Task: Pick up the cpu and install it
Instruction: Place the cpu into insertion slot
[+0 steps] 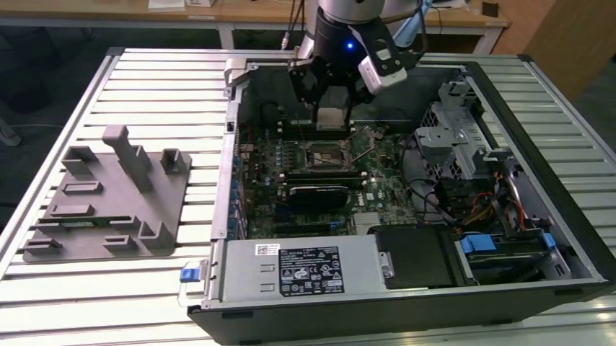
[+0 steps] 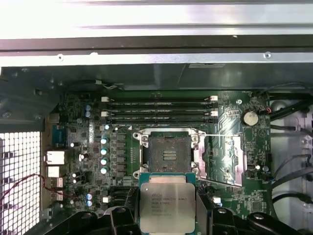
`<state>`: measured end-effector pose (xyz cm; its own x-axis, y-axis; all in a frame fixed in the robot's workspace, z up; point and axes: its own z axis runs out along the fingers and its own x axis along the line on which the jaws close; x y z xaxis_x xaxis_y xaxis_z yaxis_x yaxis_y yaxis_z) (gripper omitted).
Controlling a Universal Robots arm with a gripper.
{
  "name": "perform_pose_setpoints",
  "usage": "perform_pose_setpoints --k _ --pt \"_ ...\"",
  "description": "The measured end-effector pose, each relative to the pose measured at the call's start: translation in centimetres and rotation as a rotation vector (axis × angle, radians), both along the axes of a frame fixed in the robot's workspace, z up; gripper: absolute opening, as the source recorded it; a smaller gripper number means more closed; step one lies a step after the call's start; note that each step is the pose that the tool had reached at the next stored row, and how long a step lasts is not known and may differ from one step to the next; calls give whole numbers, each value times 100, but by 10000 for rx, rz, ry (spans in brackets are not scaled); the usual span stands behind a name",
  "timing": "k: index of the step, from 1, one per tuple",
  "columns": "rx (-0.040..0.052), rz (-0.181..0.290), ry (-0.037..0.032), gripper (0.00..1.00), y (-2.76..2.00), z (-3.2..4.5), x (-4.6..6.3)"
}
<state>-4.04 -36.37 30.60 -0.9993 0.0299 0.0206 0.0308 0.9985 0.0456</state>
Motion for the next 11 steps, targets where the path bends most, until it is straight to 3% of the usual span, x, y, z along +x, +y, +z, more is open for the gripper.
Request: perform_pose_setpoints --k 11 --pt "-1 -1666 0 54 0 -2 0"
